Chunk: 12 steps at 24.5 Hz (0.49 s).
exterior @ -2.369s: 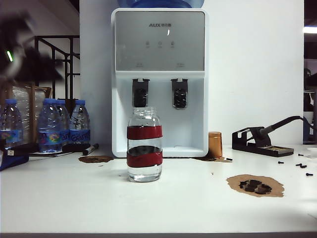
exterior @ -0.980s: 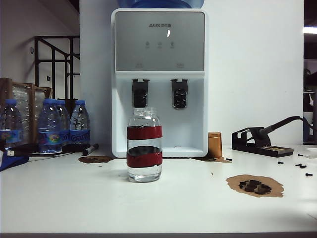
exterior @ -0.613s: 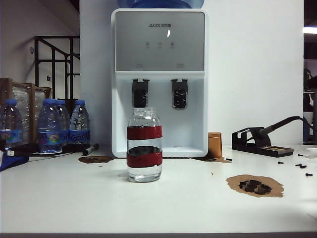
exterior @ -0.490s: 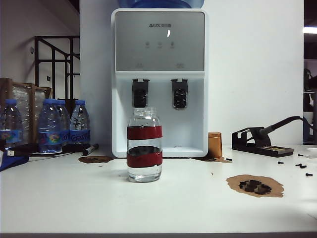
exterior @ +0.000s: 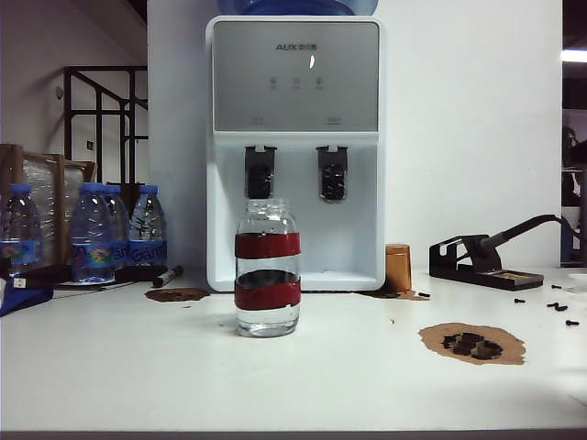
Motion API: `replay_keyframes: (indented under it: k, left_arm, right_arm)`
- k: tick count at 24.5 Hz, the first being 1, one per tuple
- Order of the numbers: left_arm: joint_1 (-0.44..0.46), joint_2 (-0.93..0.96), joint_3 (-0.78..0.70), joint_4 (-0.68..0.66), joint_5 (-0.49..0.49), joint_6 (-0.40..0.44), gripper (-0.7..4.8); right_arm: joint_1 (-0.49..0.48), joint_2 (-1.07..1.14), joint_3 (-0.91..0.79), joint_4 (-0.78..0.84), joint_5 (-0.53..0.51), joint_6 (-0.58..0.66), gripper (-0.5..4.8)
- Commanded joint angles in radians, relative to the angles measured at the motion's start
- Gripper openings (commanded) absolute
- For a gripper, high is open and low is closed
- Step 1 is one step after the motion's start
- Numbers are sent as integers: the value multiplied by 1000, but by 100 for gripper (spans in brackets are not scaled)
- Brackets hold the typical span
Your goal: Pick up the water bottle with two loops of red belts, then reach the front water dispenser and gently press the gray-black baffle horizontally to get a little water.
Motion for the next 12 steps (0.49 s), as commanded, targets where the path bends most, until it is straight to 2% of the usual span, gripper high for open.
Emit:
replay_keyframes:
  k: [1,12]
  left_arm:
    - [2,-1,-2,-47,-40,7,-4]
    - [2,-1,-1,-49,-32,7,-4]
  right_arm:
    - [3,0,-4,9,0,3,-2]
    - [3,0,-4,9,-6,3,-2]
